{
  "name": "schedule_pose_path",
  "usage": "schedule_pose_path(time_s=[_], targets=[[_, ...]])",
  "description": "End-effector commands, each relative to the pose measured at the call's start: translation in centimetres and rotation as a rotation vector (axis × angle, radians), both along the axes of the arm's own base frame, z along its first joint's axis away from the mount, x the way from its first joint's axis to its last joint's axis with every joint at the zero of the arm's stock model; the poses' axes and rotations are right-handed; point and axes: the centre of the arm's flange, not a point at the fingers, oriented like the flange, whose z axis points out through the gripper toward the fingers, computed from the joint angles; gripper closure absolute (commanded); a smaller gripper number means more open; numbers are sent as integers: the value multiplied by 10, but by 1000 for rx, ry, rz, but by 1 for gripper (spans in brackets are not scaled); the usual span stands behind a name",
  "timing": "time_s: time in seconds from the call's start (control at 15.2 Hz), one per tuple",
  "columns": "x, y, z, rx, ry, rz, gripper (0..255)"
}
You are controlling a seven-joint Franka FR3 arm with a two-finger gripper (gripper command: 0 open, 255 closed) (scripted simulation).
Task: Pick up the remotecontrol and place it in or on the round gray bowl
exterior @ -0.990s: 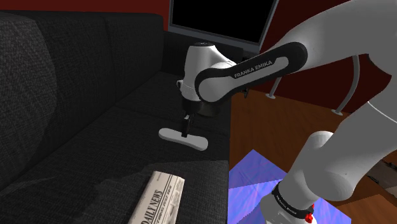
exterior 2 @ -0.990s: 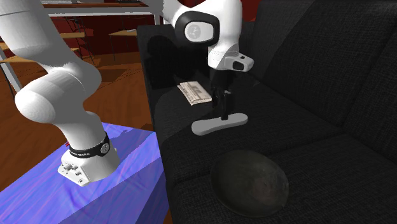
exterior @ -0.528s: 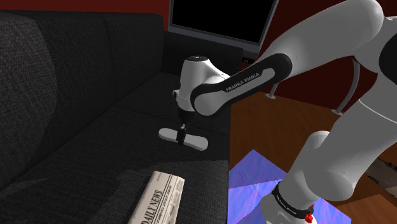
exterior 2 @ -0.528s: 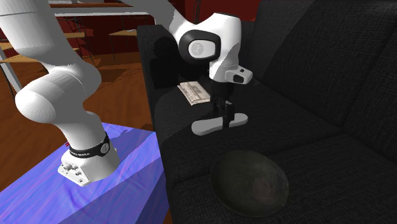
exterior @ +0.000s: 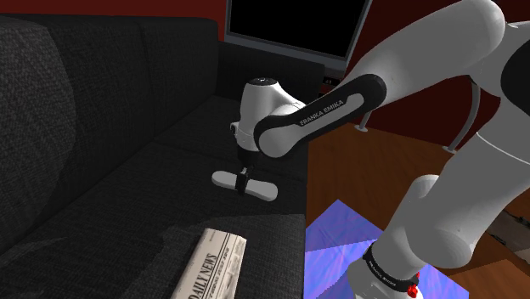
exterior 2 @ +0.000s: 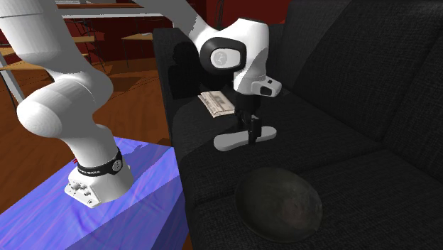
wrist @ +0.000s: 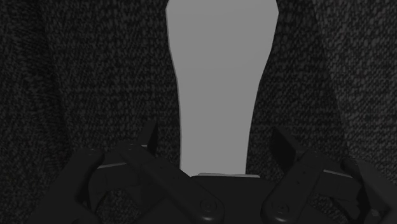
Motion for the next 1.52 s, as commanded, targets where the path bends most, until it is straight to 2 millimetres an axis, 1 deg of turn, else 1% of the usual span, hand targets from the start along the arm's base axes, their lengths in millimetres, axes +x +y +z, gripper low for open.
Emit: schedule_pose_path(time_s=[0.0, 0.07, 0.66, 1.45], targets=[[0, 0, 0, 0, 0, 0, 0], [0, 0, 0, 0, 0, 0, 255], [0, 0, 0, 0, 0, 0, 255], [0, 0, 63, 0, 0, 0, 255]])
